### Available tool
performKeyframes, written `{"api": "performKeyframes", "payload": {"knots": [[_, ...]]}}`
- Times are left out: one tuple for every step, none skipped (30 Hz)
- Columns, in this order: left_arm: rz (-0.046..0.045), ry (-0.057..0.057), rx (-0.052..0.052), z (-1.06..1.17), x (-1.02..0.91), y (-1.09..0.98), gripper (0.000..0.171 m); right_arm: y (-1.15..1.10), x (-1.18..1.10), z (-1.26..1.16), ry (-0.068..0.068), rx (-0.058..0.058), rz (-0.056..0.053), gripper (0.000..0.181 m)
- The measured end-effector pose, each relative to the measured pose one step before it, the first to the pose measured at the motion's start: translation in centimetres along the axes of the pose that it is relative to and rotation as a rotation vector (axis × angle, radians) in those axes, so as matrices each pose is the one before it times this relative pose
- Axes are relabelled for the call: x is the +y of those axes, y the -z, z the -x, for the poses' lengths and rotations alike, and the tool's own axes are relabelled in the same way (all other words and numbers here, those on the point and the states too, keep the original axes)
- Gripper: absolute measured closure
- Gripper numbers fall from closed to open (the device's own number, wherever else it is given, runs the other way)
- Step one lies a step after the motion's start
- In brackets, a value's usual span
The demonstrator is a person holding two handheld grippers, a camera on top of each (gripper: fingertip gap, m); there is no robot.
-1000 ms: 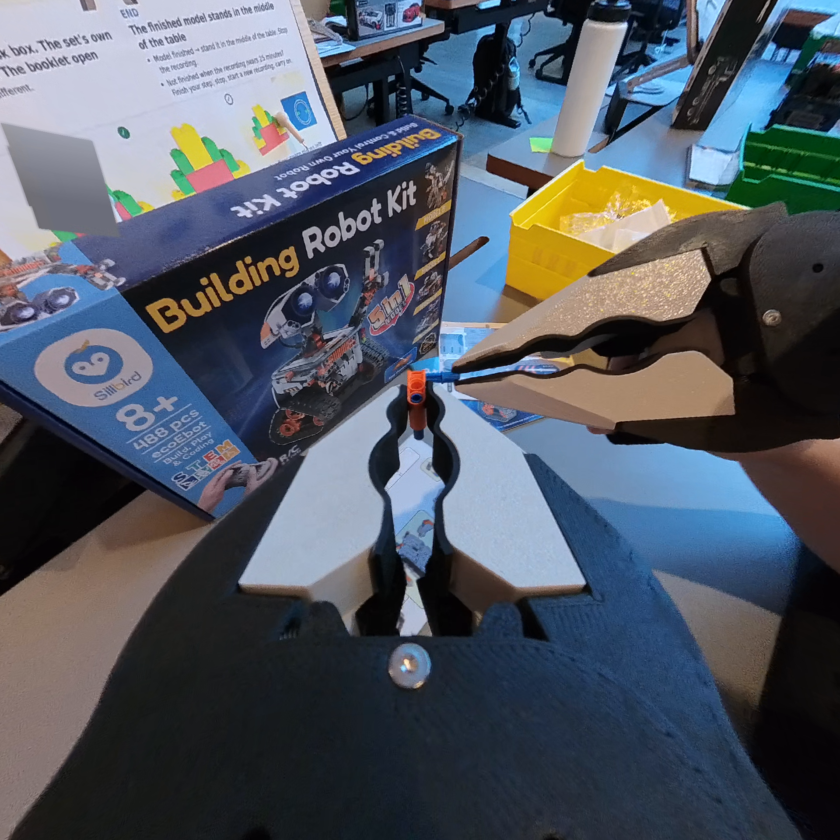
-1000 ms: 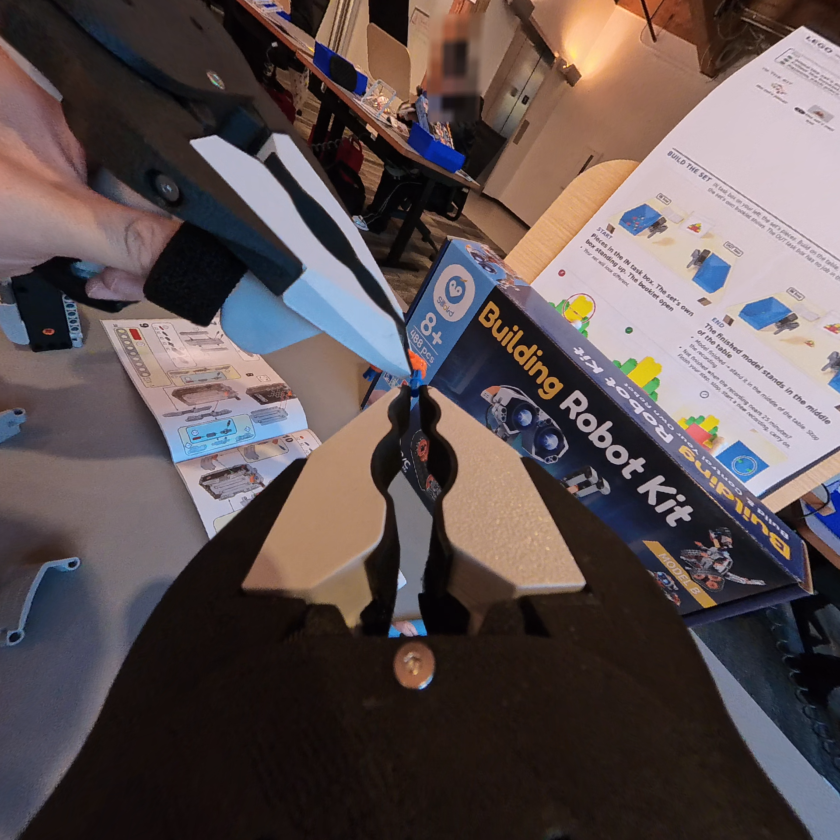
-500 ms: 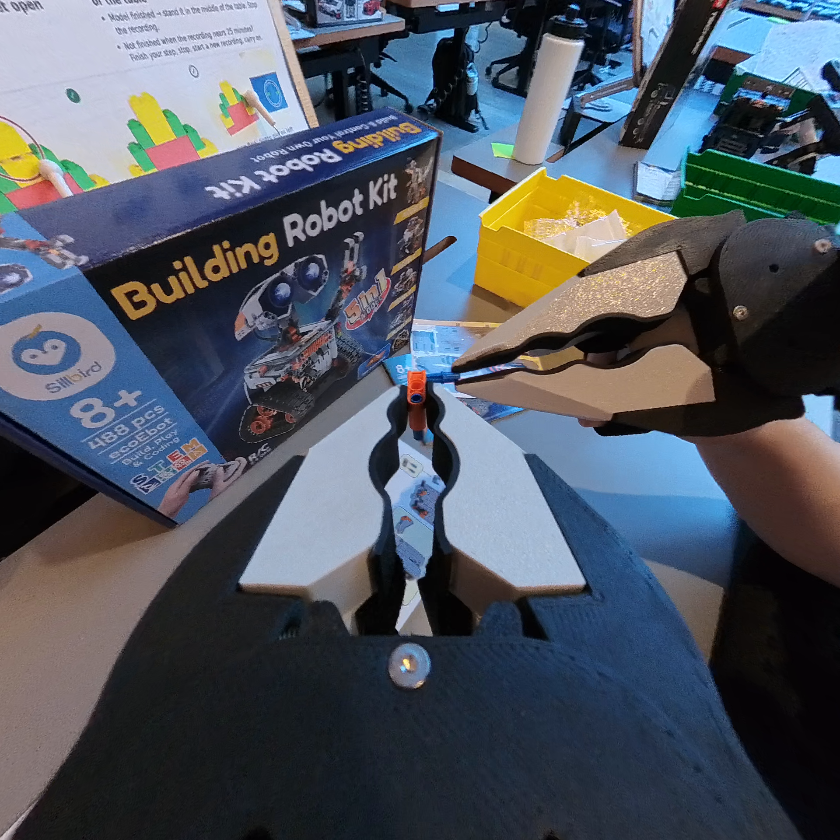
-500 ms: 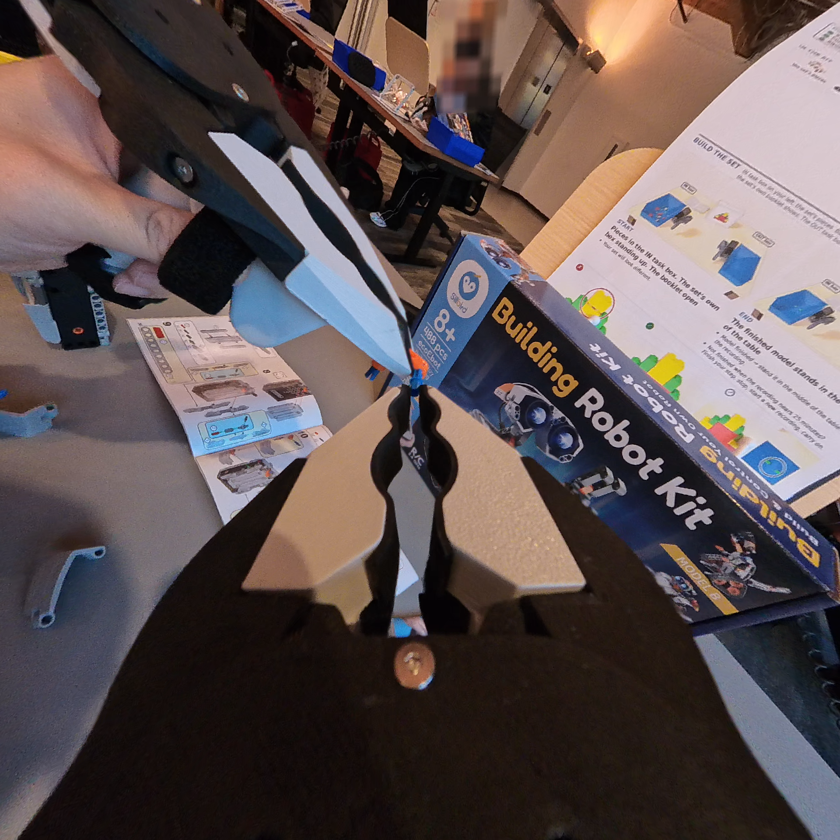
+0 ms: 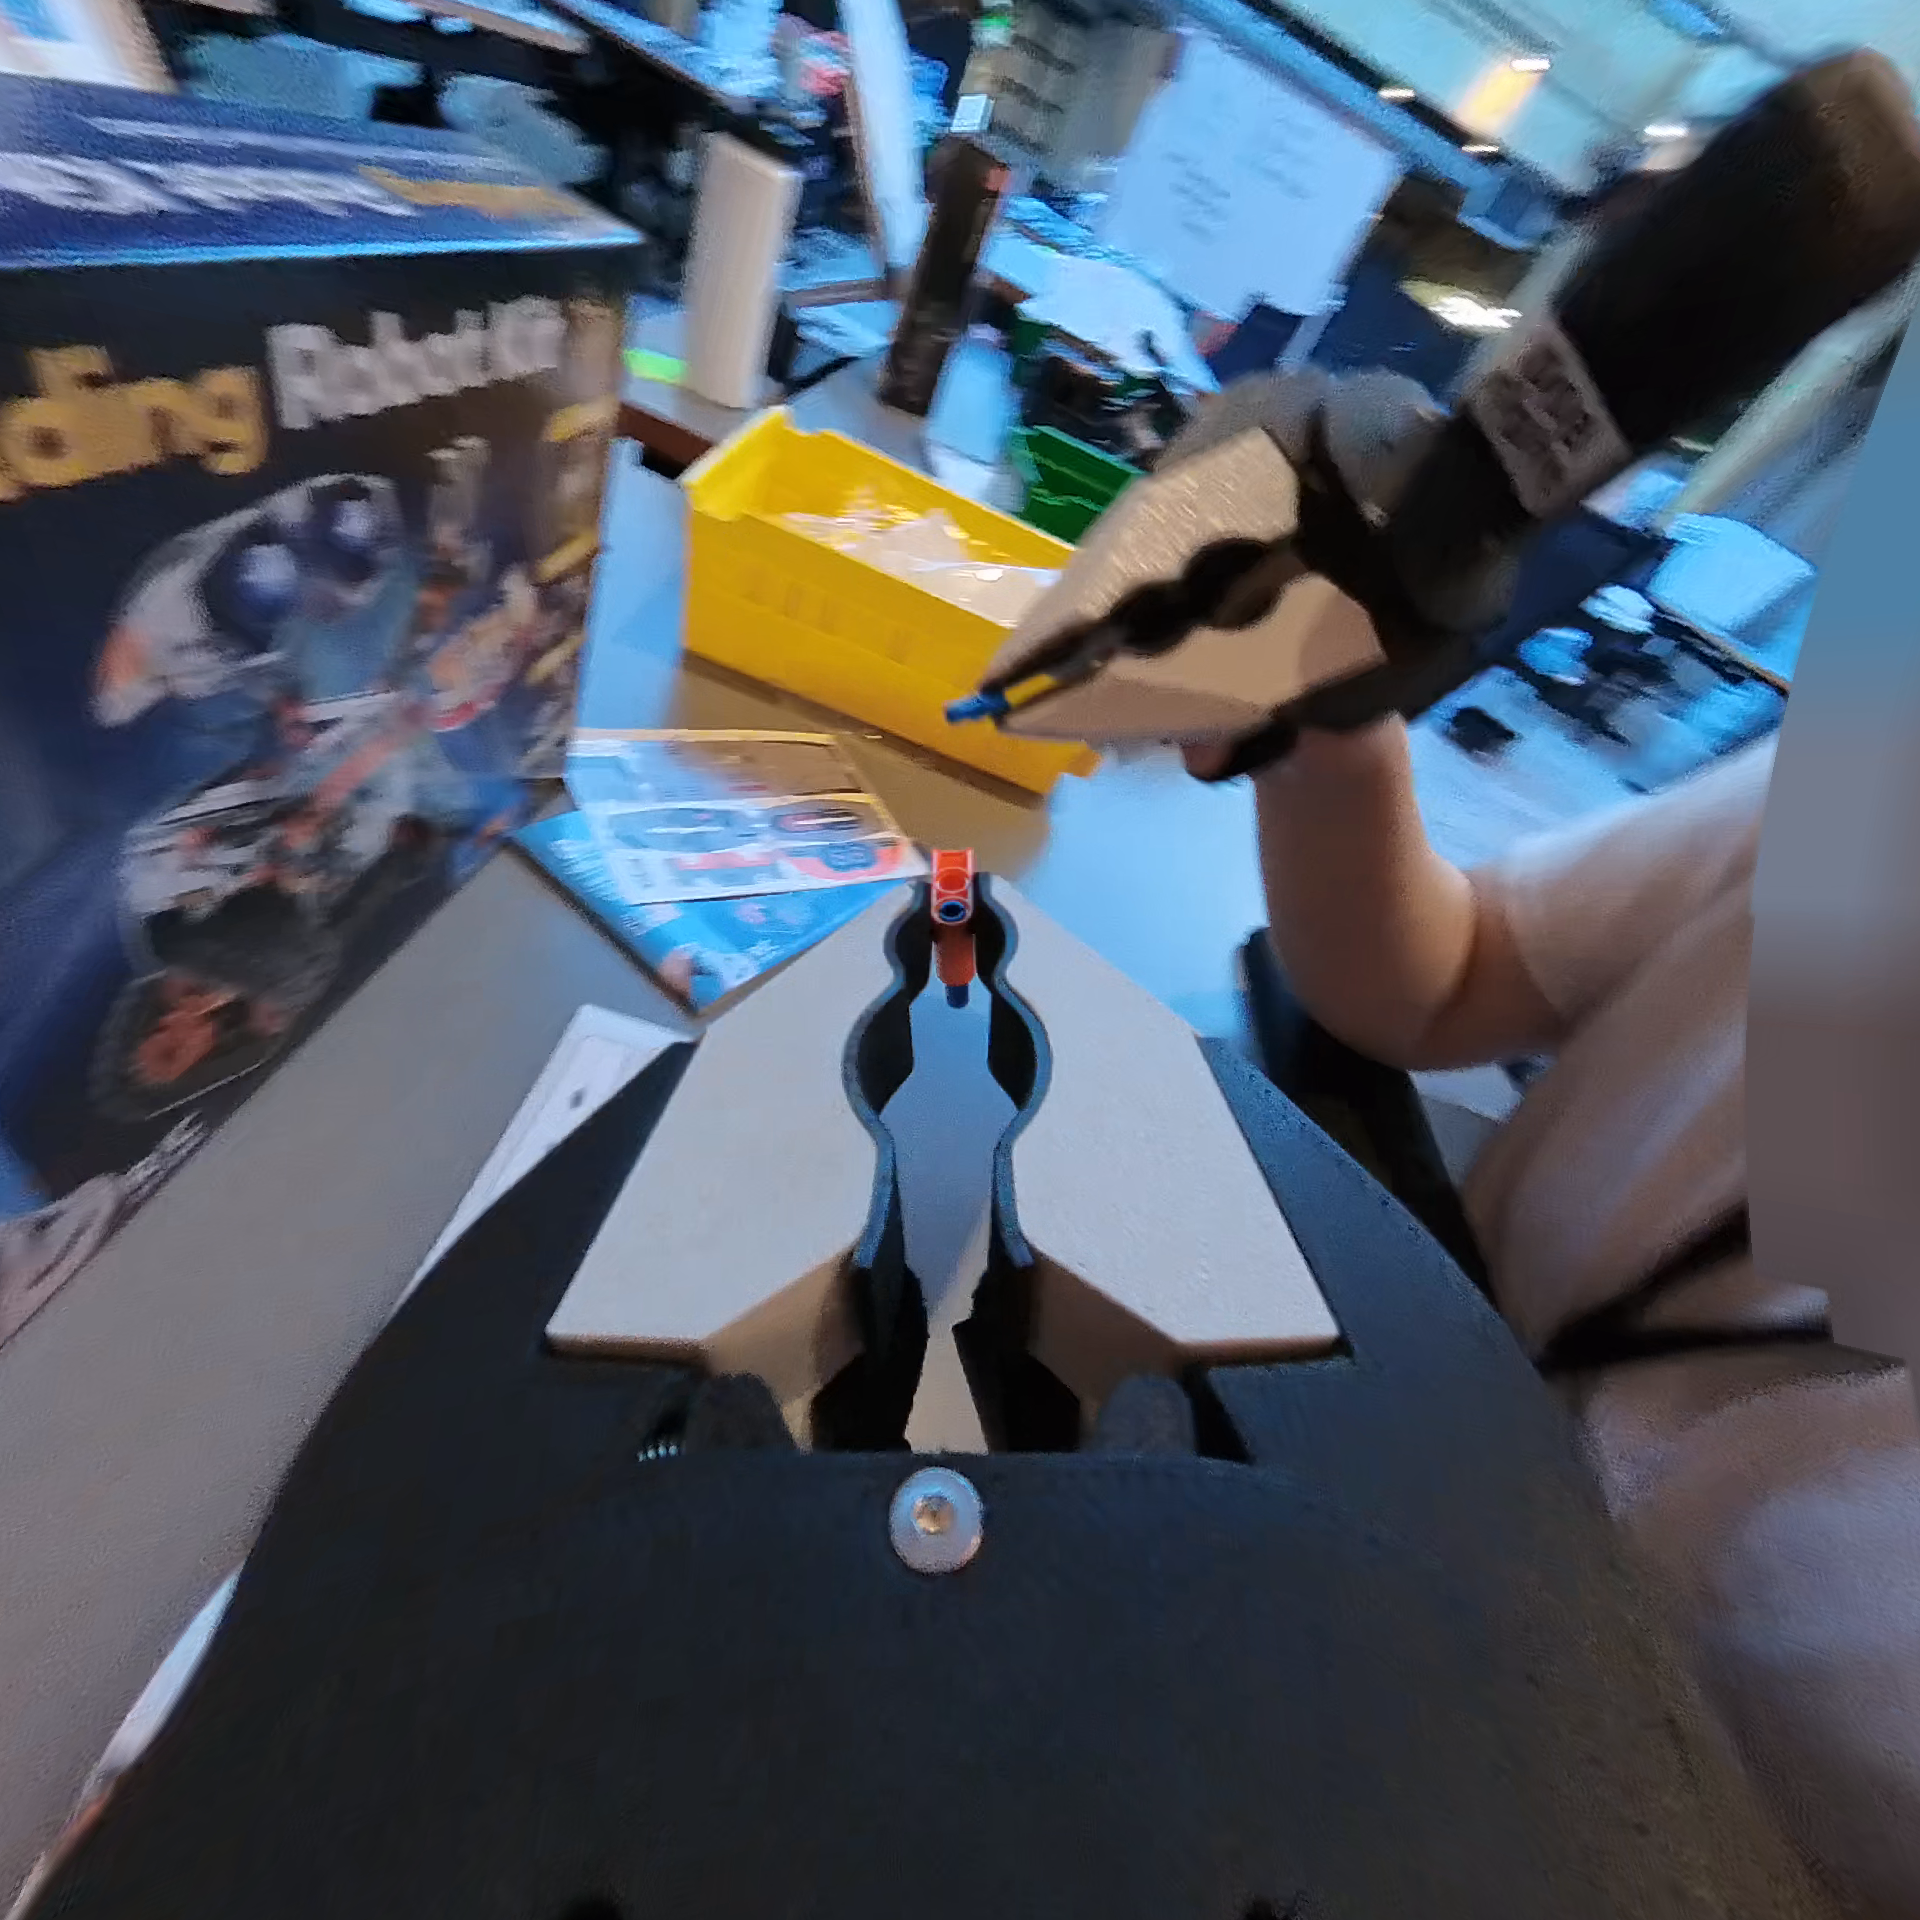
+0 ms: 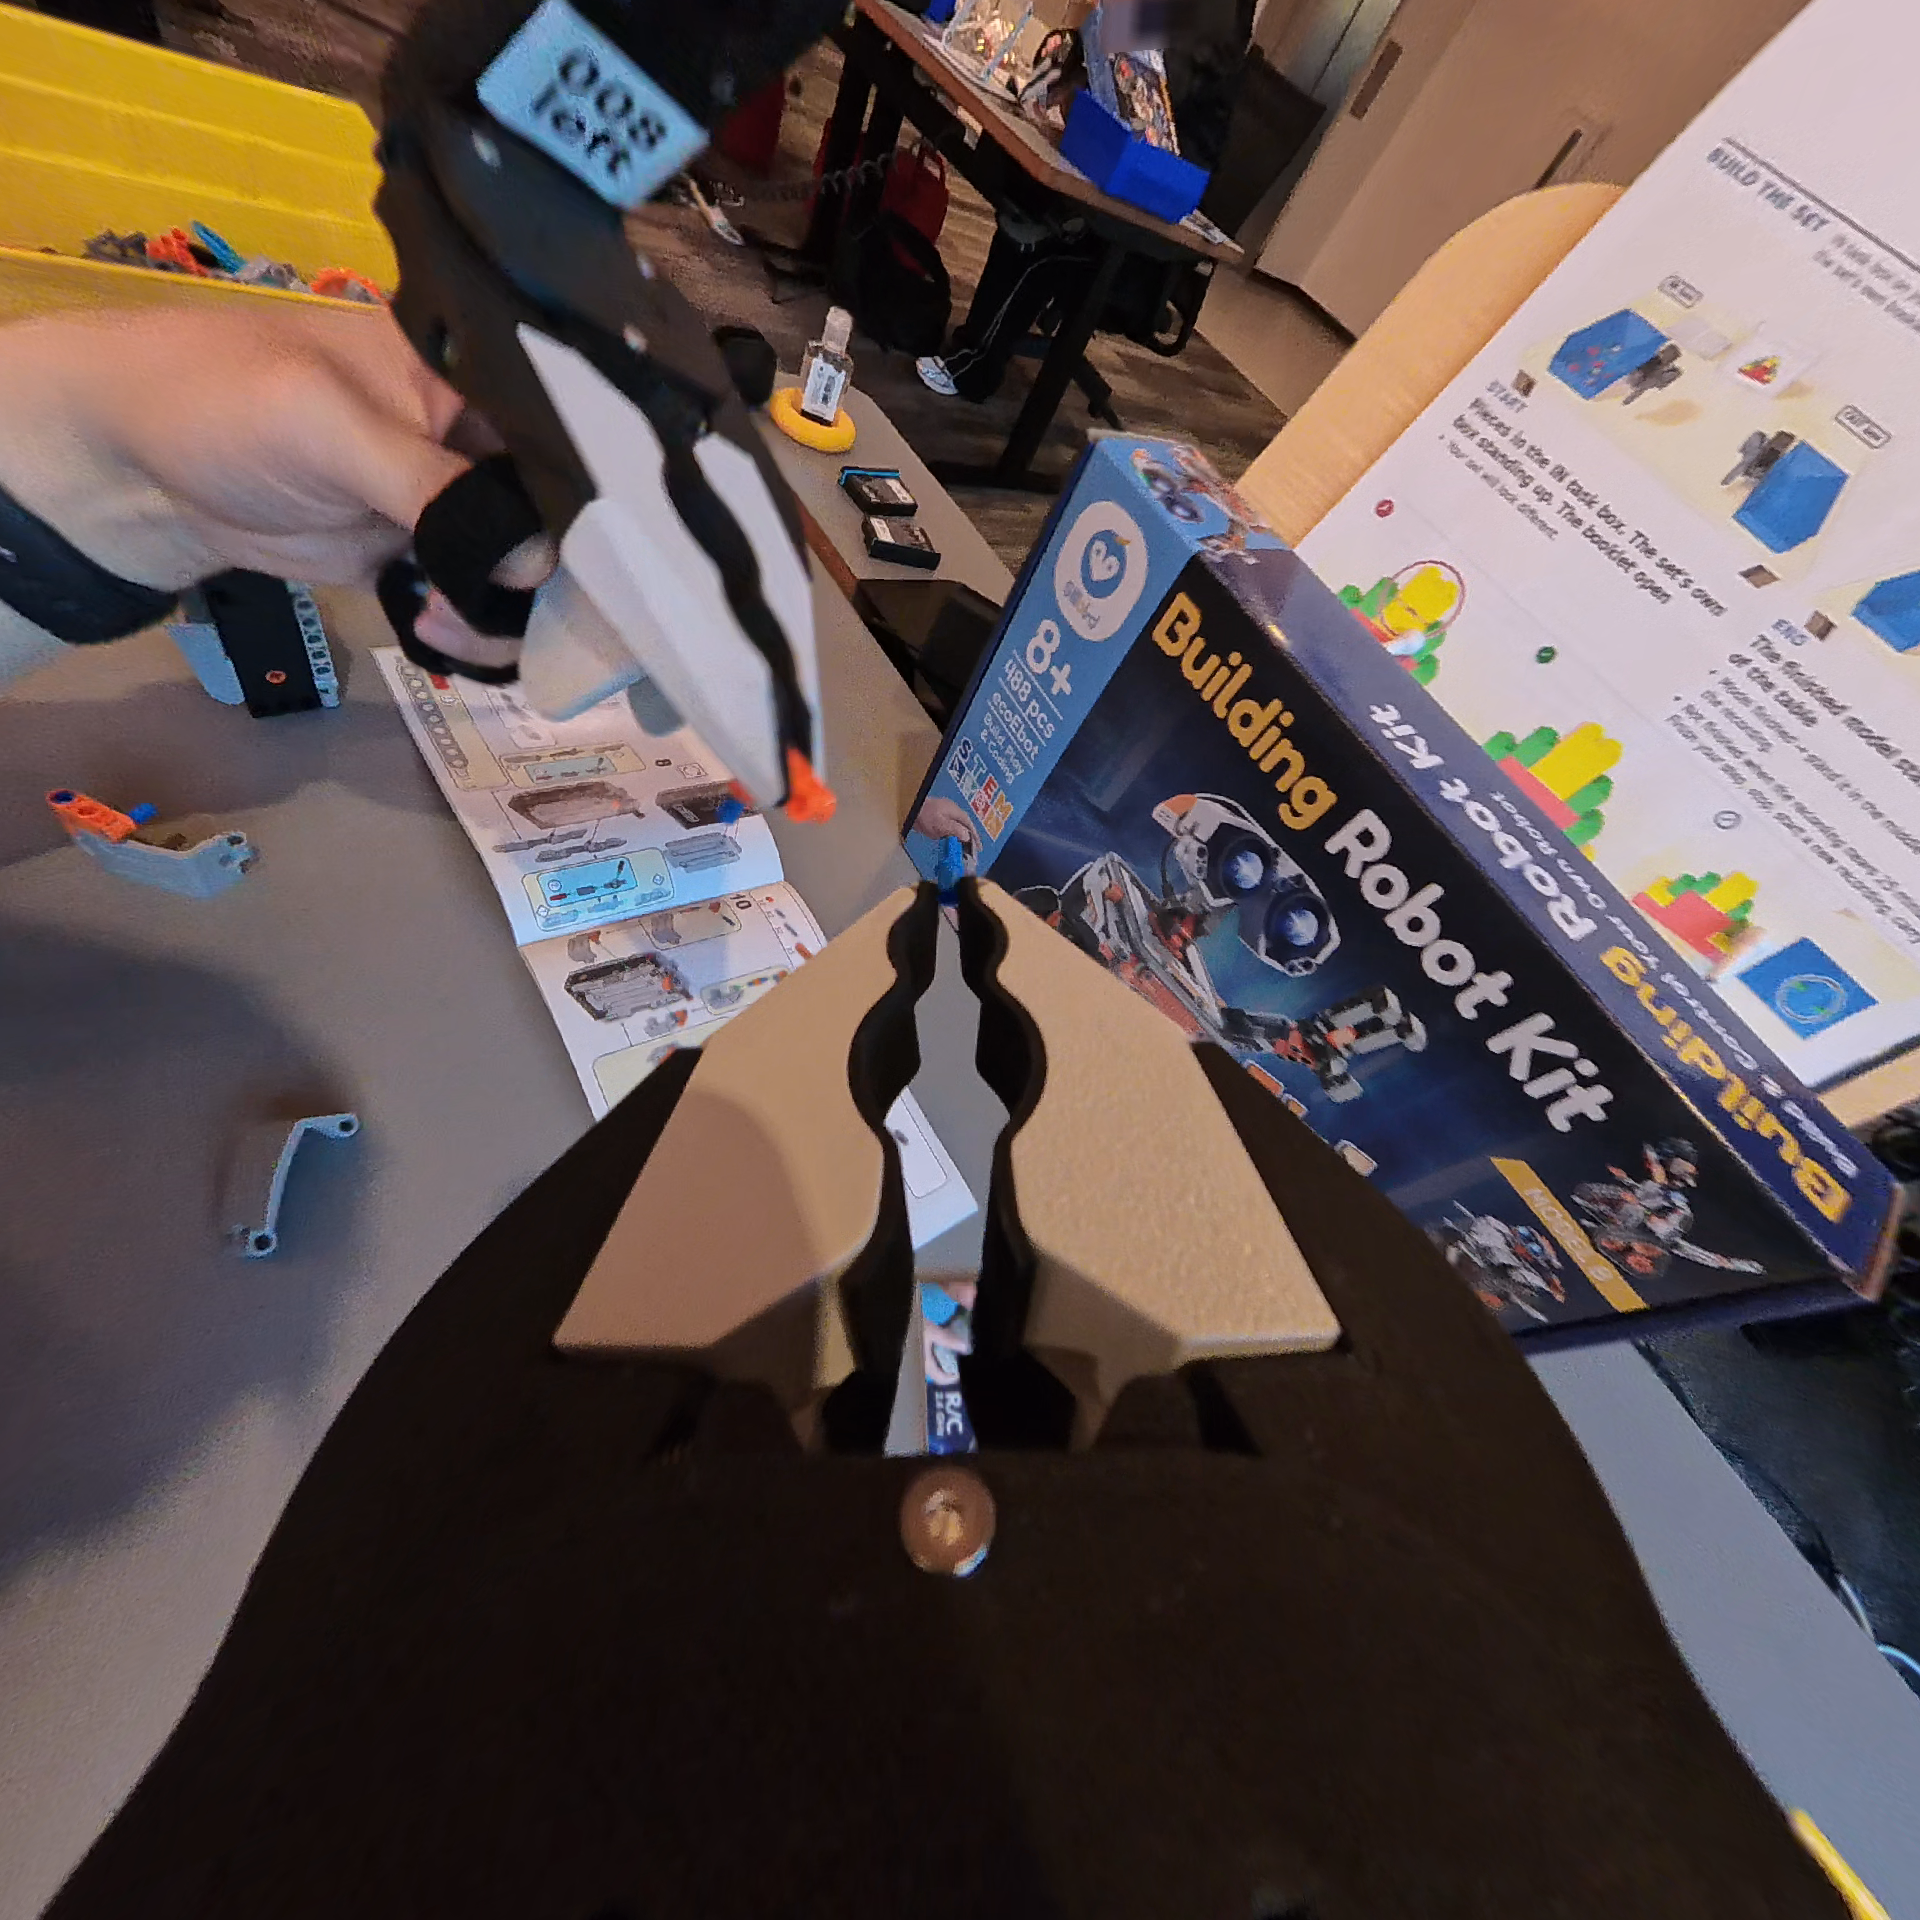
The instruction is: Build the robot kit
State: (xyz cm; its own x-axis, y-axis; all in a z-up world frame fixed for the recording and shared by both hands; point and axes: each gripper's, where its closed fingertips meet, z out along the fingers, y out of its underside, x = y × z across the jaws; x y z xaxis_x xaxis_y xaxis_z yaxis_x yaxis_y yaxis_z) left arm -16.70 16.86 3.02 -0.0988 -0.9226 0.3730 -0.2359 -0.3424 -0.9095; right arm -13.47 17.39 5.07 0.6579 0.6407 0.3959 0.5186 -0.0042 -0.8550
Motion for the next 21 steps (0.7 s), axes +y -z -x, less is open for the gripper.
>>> {"api": "performKeyframes", "payload": {"knots": [[0.00313, -0.0072, 0.0398, -0.294, 0.387, -0.298, 0.167, 0.559, -0.155, -0.306, -0.009, -0.0002, -0.0018, 0.178], [0.01152, -0.0003, 0.0187, -0.047, 0.341, -0.304, 0.167, 0.609, -0.309, -0.278, -0.0111, 0.0007, -0.0105, 0.178], [0.01344, -0.0048, 0.017, -0.127, 0.302, -0.286, 0.167, 0.627, -0.432, -0.257, -0.008, 0.0027, -0.0162, 0.178], [0.01637, -0.009, 0.0201, -0.295, 0.354, -0.299, 0.167, 0.629, -0.432, -0.272, -0.0039, 0.0065, -0.0167, 0.178], [0.02513, -0.0082, 0.0197, -0.392, 0.448, -0.276, 0.166, 0.586, -0.394, -0.286, -0.0006, 0.0101, -0.0148, 0.178], [0.03361, -0.007, 0.0202, -0.459, 0.521, -0.266, 0.166, 0.494, -0.323, -0.243, 0.0014, 0.0091, -0.0106, 0.178], [0.0364, -0.0116, 0.0269, -0.588, 0.511, -0.237, 0.166, 0.414, -0.241, -0.169, 0.0024, 0.0056, -0.0066, 0.178], [0.03114, -0.0195, 0.0222, -0.515, 0.413, -0.192, 0.166, 0.316, -0.198, -0.14, 0.0023, 0.0042, -0.0067, 0.178], [0.01864, -0.03, 0.0082, -0.212, 0.181, -0.12, 0.166, 0.218, -0.162, -0.106, 0.0001, 0.0024, -0.007, 0.178], [0.00438, -0.0381, 0.0068, -0.023, -0.097, -0.052, 0.166, 0.11, -0.106, -0.037, -0.0015, -0.0024, -0.0058, 0.178], [-0.00201, -0.0353, 0.0258, -0.104, -0.269, -0.007, 0.166, 0.022, 0.004, -0.015, -0.0028, -0.0039, -0.0014, 0.178], [-0.00105, -0.0199, 0.0512, -0.288, -0.368, 0.026, 0.166, -0.02, 0.113, -0.073, -0.001, 0.0001, 0.0042, 0.178], [0.00357, -0.001, 0.0741, -0.524, -0.346, 0.04, 0.166, -0.027, 0.205, -0.119, 0.0021, 0.0035, 0.0092, 0.178], [0.0161, 0.0108, 0.0868, -0.703, -0.041, 0.021, 0.166, 0.007, 0.234, -0.122, 0.0032, 0.0036, 0.0111, 0.178], [0.03237, 0.0153, 0.0666, -0.43, 0.297, -0.05, 0.166, 0.052, 0.201, -0.147, 0.0025, 0.0045, 0.0084, 0.178], [0.03614, 0.0112, 0.0343, 0.005, 0.502, -0.075, 0.166, 0.095, 0.084, -0.14, 0.0003, 0.004, 0.0027, 0.178], [0.0352, 0.0094, 0.0172, 0.239, 0.67, -0.119, 0.166, 0.095, -0.003, -0.105, -0.0032, 0.0003, -0.0033, 0.178], [0.03465, 0.0177, -0.0075, 0.622, 0.71, -0.082, 0.166, 0.055, -0.027, -0.052, -0.0072, -0.0037, -0.0054, 0.178], [0.0142, 0.0218, -0.0232, 0.838, 0.407, 0.002, 0.166, -0.013, 0.005, -0.017, -0.0087, -0.0054, -0.0046, 0.178], [-0.01571, 0.0186, -0.0065, 0.525, 0.015, 0.078, 0.166, -0.091, 0.067, 0.004, -0.0062, -0.0054, -0.0009, 0.178], [-0.03273, 0.0085, 0.0184, 0.02, -0.22, 0.154, 0.166, -0.159, 0.168, 0.011, -0.0025, -0.0037, 0.0046, 0.178]]}}
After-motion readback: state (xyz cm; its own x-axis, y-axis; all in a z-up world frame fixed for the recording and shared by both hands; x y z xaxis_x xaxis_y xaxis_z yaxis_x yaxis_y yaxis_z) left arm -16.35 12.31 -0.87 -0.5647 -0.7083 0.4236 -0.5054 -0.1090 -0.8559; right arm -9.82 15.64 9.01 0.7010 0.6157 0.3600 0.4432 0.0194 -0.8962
